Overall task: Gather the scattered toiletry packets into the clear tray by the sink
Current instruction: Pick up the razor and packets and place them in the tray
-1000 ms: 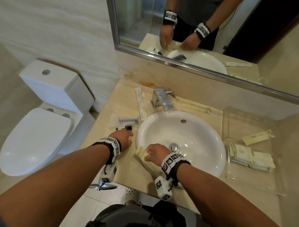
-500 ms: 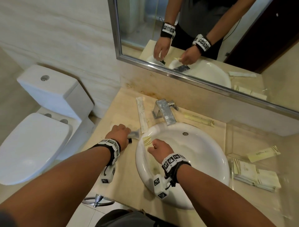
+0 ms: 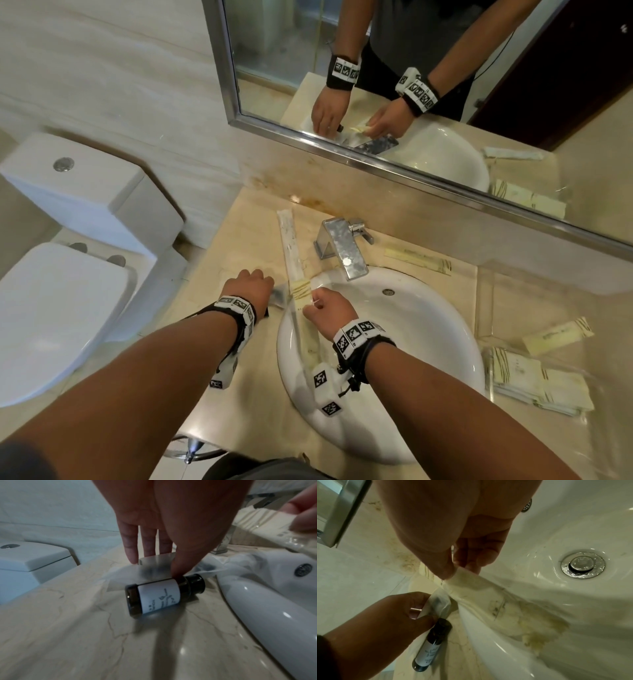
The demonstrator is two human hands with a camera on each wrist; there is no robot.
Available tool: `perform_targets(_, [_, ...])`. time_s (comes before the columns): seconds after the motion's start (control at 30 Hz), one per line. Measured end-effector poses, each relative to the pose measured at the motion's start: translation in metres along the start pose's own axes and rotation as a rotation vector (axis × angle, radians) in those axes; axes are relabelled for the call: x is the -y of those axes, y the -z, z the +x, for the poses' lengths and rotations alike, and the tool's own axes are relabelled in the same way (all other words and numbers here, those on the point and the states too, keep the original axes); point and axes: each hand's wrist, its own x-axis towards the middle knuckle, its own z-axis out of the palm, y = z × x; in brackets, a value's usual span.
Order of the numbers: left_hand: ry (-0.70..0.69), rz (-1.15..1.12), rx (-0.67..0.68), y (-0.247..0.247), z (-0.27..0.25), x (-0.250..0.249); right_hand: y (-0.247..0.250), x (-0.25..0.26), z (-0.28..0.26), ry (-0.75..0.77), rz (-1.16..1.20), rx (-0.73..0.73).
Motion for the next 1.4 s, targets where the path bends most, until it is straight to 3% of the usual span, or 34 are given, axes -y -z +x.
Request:
perform_targets(0.57, [-0.084,0.081,0.025,0.011,0.005,0.004,0.002,-0.006,0.004,0.0,-0.012,-0.021])
perform_targets(0.83, [-0.1,-0.113,-0.091,0.034,-0.014,-0.009,0.015,-0.02,-0.02,-0.027,0.056,-0.06])
perform_targets(0.93, [-0.167,-0.152,-0.103,0.04,-0.026,-0.02,0.026,-0.038,-0.036,-0.051,0.098,-0.101])
perform_targets(1.13, [-0.367,-0.094,-0.125,0.058,-0.049,-0.078,0.061,-0.089,-0.08,-0.147,0.217,-0.226])
perform_targets(1.4, [-0.559,-0.06,-0.095,0.076,-0.073,-0.215,0.107,-0.175,-0.148,-0.312,0.561,-0.481])
